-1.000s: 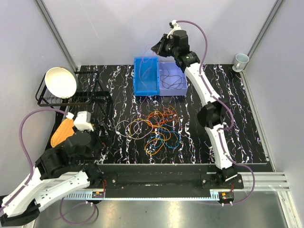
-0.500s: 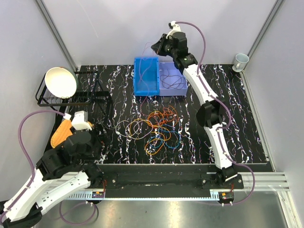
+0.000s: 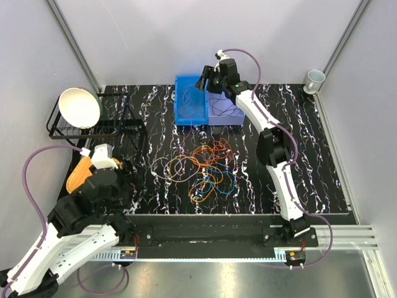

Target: Untangle the cables

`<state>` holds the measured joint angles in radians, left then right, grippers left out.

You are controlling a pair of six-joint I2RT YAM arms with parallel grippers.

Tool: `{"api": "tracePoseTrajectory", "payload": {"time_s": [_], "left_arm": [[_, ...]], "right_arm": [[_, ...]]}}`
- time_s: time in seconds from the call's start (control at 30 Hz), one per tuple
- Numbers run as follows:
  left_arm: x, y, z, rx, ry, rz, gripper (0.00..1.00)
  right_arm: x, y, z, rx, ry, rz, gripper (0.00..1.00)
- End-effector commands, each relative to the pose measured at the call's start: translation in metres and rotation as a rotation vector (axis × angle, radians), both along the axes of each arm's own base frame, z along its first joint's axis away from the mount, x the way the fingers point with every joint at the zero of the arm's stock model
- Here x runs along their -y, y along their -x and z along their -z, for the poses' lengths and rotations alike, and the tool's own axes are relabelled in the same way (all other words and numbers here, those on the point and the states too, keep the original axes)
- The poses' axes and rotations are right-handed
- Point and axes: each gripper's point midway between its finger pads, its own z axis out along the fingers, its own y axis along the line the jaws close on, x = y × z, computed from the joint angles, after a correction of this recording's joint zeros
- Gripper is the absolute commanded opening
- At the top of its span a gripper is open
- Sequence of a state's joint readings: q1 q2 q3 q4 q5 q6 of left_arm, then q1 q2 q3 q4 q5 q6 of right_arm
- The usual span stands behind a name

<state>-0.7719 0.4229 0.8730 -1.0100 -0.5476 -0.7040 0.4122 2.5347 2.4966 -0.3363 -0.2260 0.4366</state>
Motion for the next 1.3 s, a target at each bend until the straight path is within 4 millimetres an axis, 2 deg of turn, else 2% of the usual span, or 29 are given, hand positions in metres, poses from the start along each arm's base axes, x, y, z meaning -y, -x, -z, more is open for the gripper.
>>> {"api": "tracePoseTrajectory", "payload": {"time_s": [0.0,0.03,0.07,0.1,0.13,0.17,0.2,0.23,0.27,0.3,0.33,0.37,0.4,0.43,0.47,0.6,0.77,0.83,0.87,0.93,0.97,1.03,1.07,1.27], "left_arm": [[0.008,-0.007,-0.004,0.018,0.016,0.013,0.99],[0.008,-0.007,-0.003,0.018,0.015,0.015,0.99],[0.007,-0.007,-0.004,0.020,0.017,0.012,0.99],[0.007,-0.007,-0.004,0.020,0.017,0.011,0.99],[0.006,-0.007,-0.004,0.022,0.021,0.009,0.99],[0.006,-0.007,-0.004,0.022,0.021,0.009,0.99],[0.006,-0.007,-0.004,0.023,0.022,0.009,0.99],[0.006,-0.007,-0.004,0.025,0.023,0.007,0.99],[0.006,-0.007,-0.004,0.024,0.024,0.006,0.99],[0.005,-0.006,-0.004,0.023,0.023,0.005,0.99],[0.005,-0.006,-0.005,0.027,0.026,0.006,0.99],[0.005,-0.006,-0.005,0.028,0.027,0.004,0.99],[0.005,-0.006,-0.005,0.028,0.028,0.003,0.99],[0.004,-0.006,-0.005,0.029,0.029,0.001,0.99],[0.005,-0.006,-0.005,0.029,0.030,0.003,0.99],[0.004,-0.006,-0.005,0.030,0.031,-0.002,0.99],[0.003,-0.006,-0.006,0.035,0.037,-0.002,0.99],[0.002,-0.005,-0.007,0.041,0.043,-0.003,0.98],[0.002,-0.005,-0.008,0.043,0.045,-0.004,0.99],[0.002,-0.004,-0.008,0.045,0.047,-0.003,0.99],[0.002,-0.004,-0.008,0.044,0.047,0.000,0.98],[0.002,-0.004,-0.008,0.047,0.049,0.001,0.98],[0.003,-0.004,-0.008,0.045,0.048,0.002,0.99],[0.002,-0.004,-0.009,0.050,0.050,0.003,0.99]], "right_arm": [[0.009,0.030,-0.086,0.104,-0.015,0.003,0.70],[0.005,0.040,-0.069,0.064,0.010,0.000,0.69],[0.004,0.046,-0.068,0.058,0.020,0.000,0.69],[0.004,0.056,-0.081,0.080,0.029,-0.002,0.69],[0.005,0.064,-0.062,0.046,0.066,0.014,0.69],[0.000,0.073,-0.062,0.049,0.075,0.011,0.69],[0.000,0.083,-0.074,0.065,0.070,0.016,0.69],[0.005,0.091,-0.052,0.022,0.098,0.036,0.69],[0.001,0.098,-0.054,0.031,0.083,0.038,0.69],[0.004,0.107,-0.067,0.035,0.047,0.055,0.68],[0.008,0.116,-0.043,-0.013,0.064,0.067,0.68],[0.007,0.121,-0.042,-0.014,0.045,0.076,0.67],[0.007,0.128,-0.049,-0.023,0.006,0.088,0.66],[0.006,0.138,-0.027,-0.068,0.011,0.081,0.66],[0.002,0.141,-0.027,-0.063,-0.011,0.073,0.66],[-0.024,0.159,0.011,-0.144,0.006,0.026,0.64],[-0.038,0.161,0.050,-0.210,0.038,0.034,0.62],[-0.044,0.159,0.057,-0.216,0.040,0.031,0.62],[-0.046,0.157,0.070,-0.231,0.055,0.031,0.62],[-0.049,0.153,0.073,-0.231,0.054,0.033,0.61],[-0.050,0.151,0.083,-0.239,0.068,0.032,0.61],[-0.052,0.145,0.086,-0.230,0.075,0.036,0.61],[-0.051,0.144,0.095,-0.239,0.085,0.041,0.61],[-0.054,0.132,0.105,-0.233,0.093,0.074,0.61]]}}
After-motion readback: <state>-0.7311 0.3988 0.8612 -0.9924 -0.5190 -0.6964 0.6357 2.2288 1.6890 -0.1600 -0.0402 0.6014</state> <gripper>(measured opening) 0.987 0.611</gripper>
